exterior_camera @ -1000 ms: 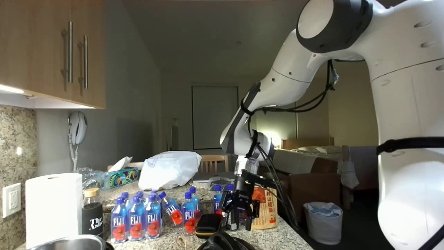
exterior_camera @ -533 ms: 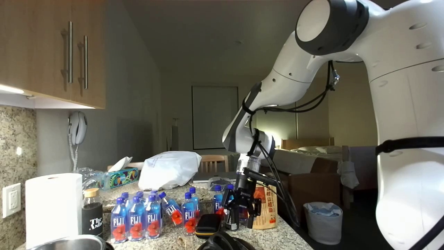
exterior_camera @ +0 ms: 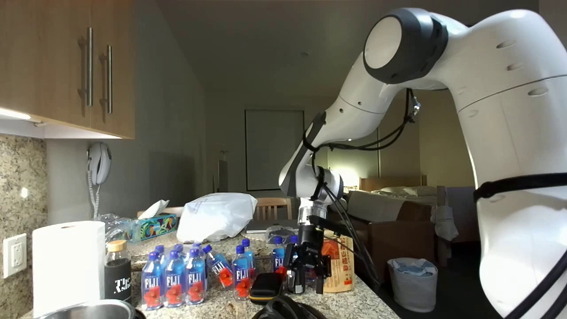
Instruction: Put the black lid on the rice cooker.
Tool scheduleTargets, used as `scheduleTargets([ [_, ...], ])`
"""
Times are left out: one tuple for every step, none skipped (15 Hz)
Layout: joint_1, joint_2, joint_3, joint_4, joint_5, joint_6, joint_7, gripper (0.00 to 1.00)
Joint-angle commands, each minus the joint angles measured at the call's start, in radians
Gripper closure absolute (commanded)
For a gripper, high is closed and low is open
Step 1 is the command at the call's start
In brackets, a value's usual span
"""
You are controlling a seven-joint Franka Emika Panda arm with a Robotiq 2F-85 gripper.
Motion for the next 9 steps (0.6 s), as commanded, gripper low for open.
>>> scheduleTargets([
  [-0.042,0.109,0.026,0.107,0.001,-0.081,-0.141,0.00],
  [-0.052,0.132,0.033,0.124,0.013,-0.085,-0.173,0.00],
  [-0.065,0.149,0.041,0.130,0.034,-0.072,-0.204,0.00],
  [-0.081,0.156,0.049,0.125,0.066,-0.056,-0.239,0.00],
  [-0.097,0.158,0.060,0.108,0.122,-0.025,-0.275,0.00],
  [-0.111,0.162,0.070,0.098,0.172,-0.009,-0.311,0.00],
  [-0.124,0.157,0.081,0.078,0.232,0.004,-0.355,0.00],
  [-0.132,0.154,0.084,0.064,0.284,0.015,-0.393,0.00],
  [-0.136,0.147,0.087,0.046,0.339,0.028,-0.438,0.00],
])
